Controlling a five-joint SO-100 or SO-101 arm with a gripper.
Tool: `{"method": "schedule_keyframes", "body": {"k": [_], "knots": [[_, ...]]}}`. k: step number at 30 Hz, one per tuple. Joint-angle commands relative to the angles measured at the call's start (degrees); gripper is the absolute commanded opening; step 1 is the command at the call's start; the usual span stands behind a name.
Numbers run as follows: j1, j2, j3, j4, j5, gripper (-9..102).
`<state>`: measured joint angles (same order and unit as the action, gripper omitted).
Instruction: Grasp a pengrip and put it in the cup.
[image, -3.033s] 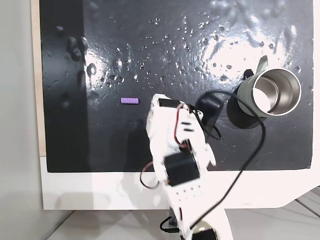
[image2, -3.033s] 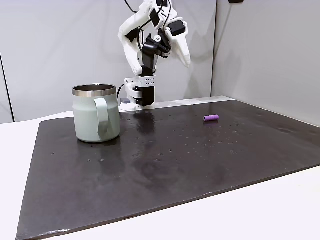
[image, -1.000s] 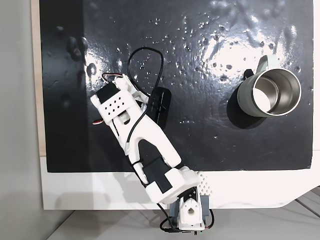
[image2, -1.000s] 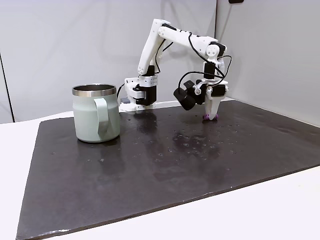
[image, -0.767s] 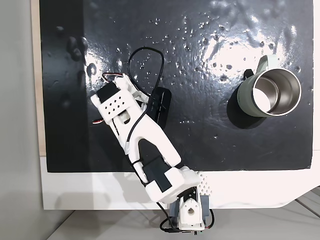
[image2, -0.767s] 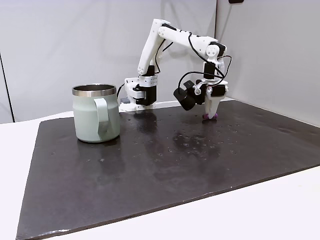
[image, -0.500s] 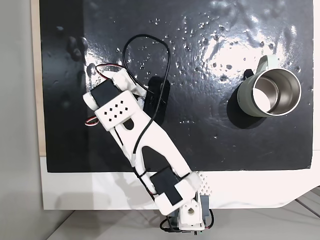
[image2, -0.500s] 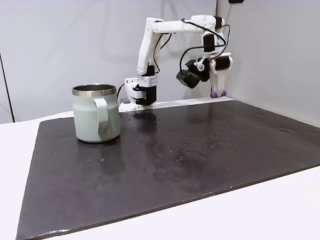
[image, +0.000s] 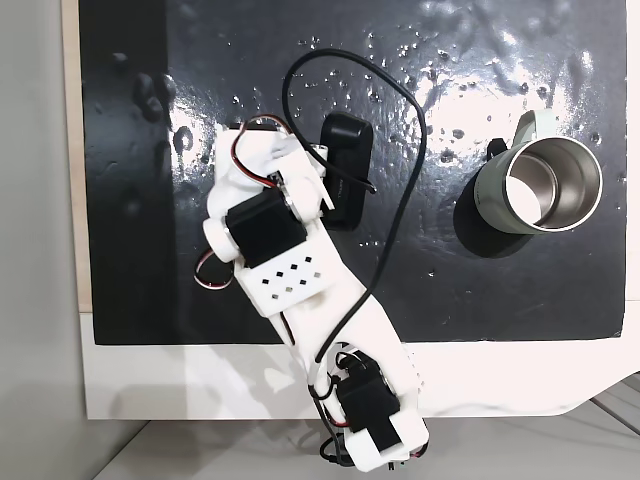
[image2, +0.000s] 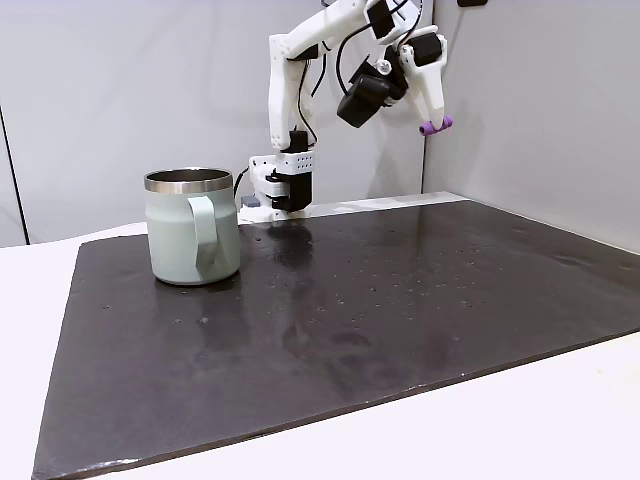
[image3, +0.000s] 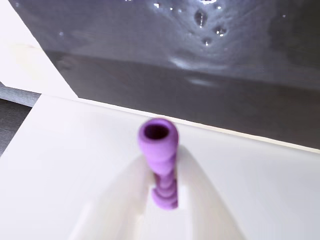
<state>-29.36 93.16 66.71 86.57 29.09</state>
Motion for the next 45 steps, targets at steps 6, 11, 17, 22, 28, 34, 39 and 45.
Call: {"method": "schedule_keyframes", "body": {"k": [6, 11, 17, 22, 28, 34, 39, 45], "knots": [[13.45, 12.74, 1.32, 7.03, -5.54, 0], [25.4, 18.54, 2.81, 9.49, -11.78, 0], [40.34, 24.35, 6.59, 9.58, -21.97, 0], [51.5, 23.38, 6.68, 8.44, -28.65, 0], [60.12, 18.37, 6.5, 1.85, -33.05, 0], [63.19, 12.48, 5.62, -3.08, -33.93, 0], [63.9, 10.9, 6.5, -3.69, -33.93, 0], [64.25, 11.16, 6.59, -3.96, -32.34, 40]]}}
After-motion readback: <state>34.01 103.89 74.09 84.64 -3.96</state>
